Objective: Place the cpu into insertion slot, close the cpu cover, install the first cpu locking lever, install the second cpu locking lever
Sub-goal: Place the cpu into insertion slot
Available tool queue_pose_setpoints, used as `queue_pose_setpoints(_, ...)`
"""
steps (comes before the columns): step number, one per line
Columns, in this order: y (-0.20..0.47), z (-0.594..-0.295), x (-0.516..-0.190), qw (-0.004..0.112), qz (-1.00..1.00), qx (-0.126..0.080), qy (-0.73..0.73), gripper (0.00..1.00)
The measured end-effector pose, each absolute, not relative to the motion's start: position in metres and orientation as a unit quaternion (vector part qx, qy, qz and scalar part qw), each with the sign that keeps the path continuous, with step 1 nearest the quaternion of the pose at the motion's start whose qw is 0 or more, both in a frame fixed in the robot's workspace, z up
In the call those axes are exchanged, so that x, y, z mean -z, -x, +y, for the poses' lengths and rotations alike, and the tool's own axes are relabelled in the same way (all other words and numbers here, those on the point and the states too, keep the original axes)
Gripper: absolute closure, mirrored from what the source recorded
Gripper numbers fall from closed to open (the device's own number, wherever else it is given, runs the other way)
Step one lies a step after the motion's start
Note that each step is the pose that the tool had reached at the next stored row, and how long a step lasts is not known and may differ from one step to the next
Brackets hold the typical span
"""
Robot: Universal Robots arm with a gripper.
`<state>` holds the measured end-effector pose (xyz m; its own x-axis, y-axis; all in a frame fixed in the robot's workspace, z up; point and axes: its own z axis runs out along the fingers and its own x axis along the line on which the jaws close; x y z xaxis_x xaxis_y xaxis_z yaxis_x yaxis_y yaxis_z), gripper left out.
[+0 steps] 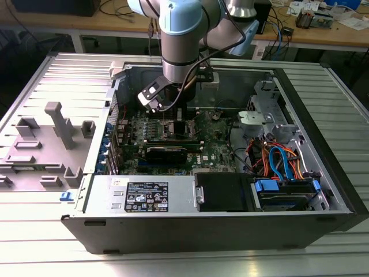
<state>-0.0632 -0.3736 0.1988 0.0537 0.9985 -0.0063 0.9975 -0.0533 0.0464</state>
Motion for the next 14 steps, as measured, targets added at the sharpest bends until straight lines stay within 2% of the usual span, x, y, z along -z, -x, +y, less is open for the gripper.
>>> queue_pose_setpoints(14,0.0632,-0.3736,-0.2063,0.019,0.688,-0.014,-0.726,0.38)
